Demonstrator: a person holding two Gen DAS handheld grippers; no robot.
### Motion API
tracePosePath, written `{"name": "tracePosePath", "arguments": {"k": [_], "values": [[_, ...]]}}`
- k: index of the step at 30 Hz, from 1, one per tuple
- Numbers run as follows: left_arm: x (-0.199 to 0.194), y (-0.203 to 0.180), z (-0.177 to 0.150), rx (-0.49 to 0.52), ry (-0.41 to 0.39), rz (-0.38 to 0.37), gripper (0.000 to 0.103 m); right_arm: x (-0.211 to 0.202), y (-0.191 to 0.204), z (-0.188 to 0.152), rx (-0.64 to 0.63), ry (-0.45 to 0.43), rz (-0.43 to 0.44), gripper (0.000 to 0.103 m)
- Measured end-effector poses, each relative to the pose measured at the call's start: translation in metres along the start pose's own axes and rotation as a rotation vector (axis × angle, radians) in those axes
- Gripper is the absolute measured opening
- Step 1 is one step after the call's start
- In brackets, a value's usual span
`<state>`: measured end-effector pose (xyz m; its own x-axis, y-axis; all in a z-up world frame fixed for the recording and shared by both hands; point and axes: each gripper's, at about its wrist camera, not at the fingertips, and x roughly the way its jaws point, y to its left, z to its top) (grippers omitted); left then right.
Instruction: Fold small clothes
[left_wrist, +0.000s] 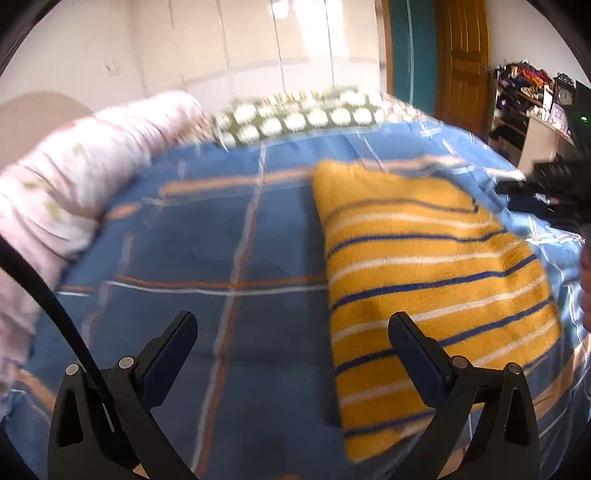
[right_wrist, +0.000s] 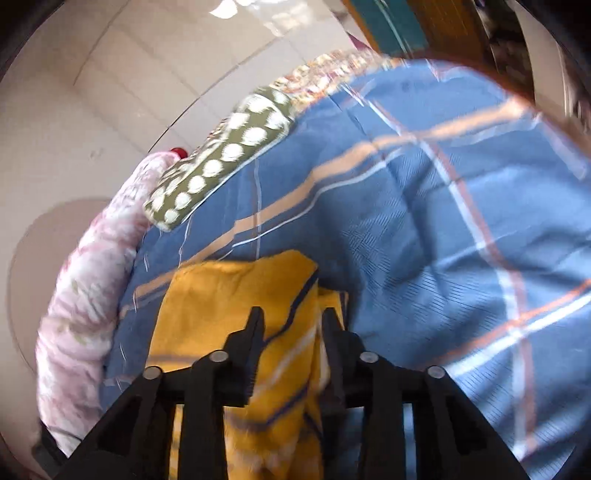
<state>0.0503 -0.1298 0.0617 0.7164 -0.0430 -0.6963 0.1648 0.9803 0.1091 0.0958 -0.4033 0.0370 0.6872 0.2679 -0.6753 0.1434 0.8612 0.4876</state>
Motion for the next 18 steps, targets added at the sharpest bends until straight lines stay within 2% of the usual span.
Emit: {"name": "tracePosePath", "arguments": {"k": [2,5,8,10,13,16,18], "values": [[-0.028,0.005,-0.003,-0.013,-0.068,0.028,0.103,-0.026,0.013,-0.016,-0.09,-0.001,-0.069,0.05],[-0.078,0.01,-0.011,-0.018,-0.189,0.072,0.103,-0.067,0.024,-0.05,-0.196,-0.011,-0.195,0.056],[-0.129,0.019,-0.025,-0.055,-0.289,0.131,0.103,-0.1,0.023,-0.087,-0.185,-0.029,-0.22,0.062],[-0.147,0.023,-0.032,-0.079,-0.29,0.136,0.103,-0.116,0.022,-0.117,-0.162,-0.029,-0.208,0.063],[-0.168,0.027,-0.044,-0.084,-0.237,0.046,0.103,-0.126,0.024,-0.15,-0.129,-0.027,-0.229,0.063],[-0.178,0.027,-0.057,-0.083,-0.208,0.032,0.103,-0.131,0.027,-0.178,-0.107,-0.015,-0.25,0.063],[-0.177,0.026,-0.068,-0.083,-0.157,0.005,0.103,-0.133,0.03,-0.196,-0.117,0.002,-0.277,0.066]]}}
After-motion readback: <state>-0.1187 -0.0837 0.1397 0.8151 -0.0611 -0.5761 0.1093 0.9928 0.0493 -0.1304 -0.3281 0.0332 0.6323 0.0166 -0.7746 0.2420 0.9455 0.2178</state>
